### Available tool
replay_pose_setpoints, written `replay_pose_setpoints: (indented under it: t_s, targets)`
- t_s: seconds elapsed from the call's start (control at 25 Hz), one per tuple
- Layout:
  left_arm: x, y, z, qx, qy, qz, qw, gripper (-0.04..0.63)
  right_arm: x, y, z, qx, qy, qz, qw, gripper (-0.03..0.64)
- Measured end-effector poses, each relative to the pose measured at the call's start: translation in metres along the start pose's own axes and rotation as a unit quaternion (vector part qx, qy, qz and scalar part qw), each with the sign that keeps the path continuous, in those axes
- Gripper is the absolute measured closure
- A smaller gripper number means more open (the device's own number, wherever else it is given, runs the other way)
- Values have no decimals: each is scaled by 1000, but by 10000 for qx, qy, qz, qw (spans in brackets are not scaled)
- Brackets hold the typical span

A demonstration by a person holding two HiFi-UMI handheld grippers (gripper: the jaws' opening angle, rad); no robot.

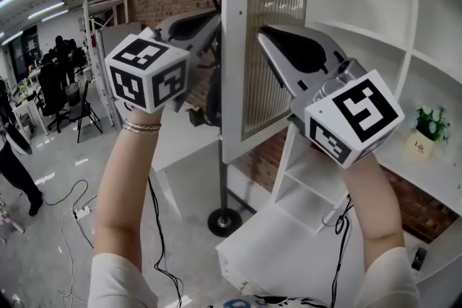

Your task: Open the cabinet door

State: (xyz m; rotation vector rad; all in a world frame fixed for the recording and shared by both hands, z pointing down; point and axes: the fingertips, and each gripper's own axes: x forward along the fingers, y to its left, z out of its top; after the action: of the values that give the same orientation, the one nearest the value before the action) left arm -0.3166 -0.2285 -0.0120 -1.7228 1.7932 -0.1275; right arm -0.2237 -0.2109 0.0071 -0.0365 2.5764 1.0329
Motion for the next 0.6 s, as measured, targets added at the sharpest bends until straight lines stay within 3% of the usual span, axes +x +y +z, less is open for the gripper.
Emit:
replay_pose_setpoints:
  t_s: [0.32, 0.6]
  targets:
    - [-34, -9, -12, 196, 337, 251, 9989, 580, 9, 15, -14, 274, -110, 185, 9994, 588]
    - [-63, -67, -14, 297, 451, -302, 9981, 580, -2, 32, -47, 750, 4, 251, 9969, 588]
